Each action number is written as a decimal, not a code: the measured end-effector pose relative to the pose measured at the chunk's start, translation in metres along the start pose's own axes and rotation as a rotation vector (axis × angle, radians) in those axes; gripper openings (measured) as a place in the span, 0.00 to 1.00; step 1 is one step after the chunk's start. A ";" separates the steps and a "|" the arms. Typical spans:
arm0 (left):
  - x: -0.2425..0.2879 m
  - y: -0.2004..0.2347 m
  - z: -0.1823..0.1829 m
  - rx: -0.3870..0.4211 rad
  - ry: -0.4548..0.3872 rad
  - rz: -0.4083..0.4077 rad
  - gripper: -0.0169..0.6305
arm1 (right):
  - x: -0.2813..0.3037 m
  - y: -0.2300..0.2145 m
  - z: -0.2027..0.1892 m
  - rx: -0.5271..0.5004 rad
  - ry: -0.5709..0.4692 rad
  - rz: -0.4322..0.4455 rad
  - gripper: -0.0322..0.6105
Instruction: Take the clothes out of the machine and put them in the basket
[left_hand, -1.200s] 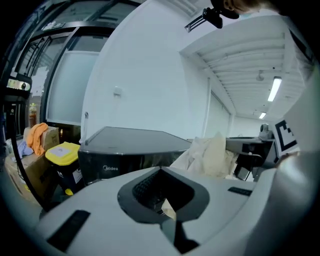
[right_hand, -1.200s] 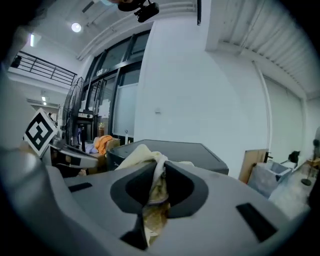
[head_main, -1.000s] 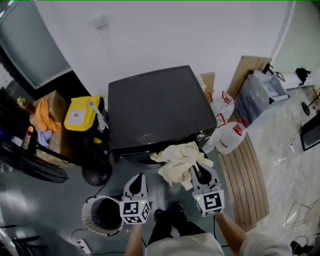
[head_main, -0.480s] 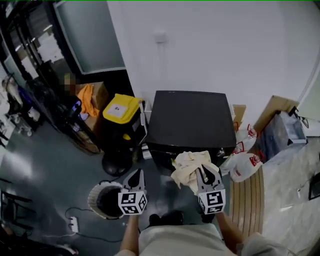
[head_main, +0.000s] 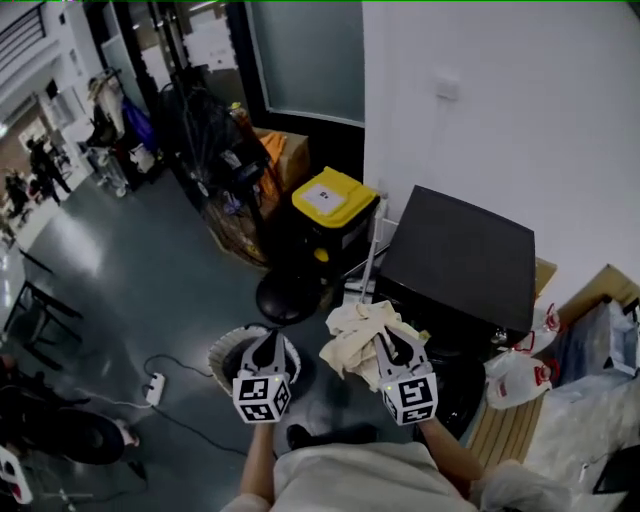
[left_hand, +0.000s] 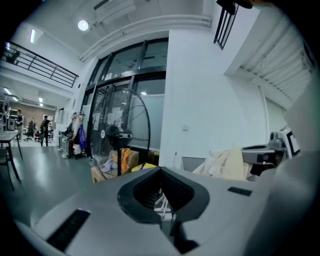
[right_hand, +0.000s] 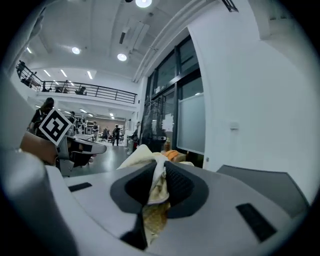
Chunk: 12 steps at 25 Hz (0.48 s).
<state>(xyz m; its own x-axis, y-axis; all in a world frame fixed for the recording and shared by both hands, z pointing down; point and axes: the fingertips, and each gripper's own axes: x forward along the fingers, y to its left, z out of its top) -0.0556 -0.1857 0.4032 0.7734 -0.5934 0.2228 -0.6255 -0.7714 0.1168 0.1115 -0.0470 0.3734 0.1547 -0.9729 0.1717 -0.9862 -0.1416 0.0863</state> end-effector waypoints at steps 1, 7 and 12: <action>-0.010 0.019 0.001 -0.006 -0.004 0.031 0.05 | 0.014 0.018 0.004 -0.004 -0.001 0.032 0.15; -0.075 0.142 0.002 -0.040 -0.030 0.217 0.05 | 0.092 0.132 0.024 -0.006 -0.019 0.206 0.15; -0.137 0.234 -0.010 -0.080 -0.035 0.366 0.05 | 0.149 0.225 0.026 -0.038 -0.002 0.339 0.15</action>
<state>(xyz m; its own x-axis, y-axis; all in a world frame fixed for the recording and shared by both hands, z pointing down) -0.3087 -0.2826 0.4097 0.4996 -0.8350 0.2306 -0.8660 -0.4876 0.1108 -0.0889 -0.2288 0.3933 -0.1814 -0.9638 0.1953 -0.9786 0.1965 0.0607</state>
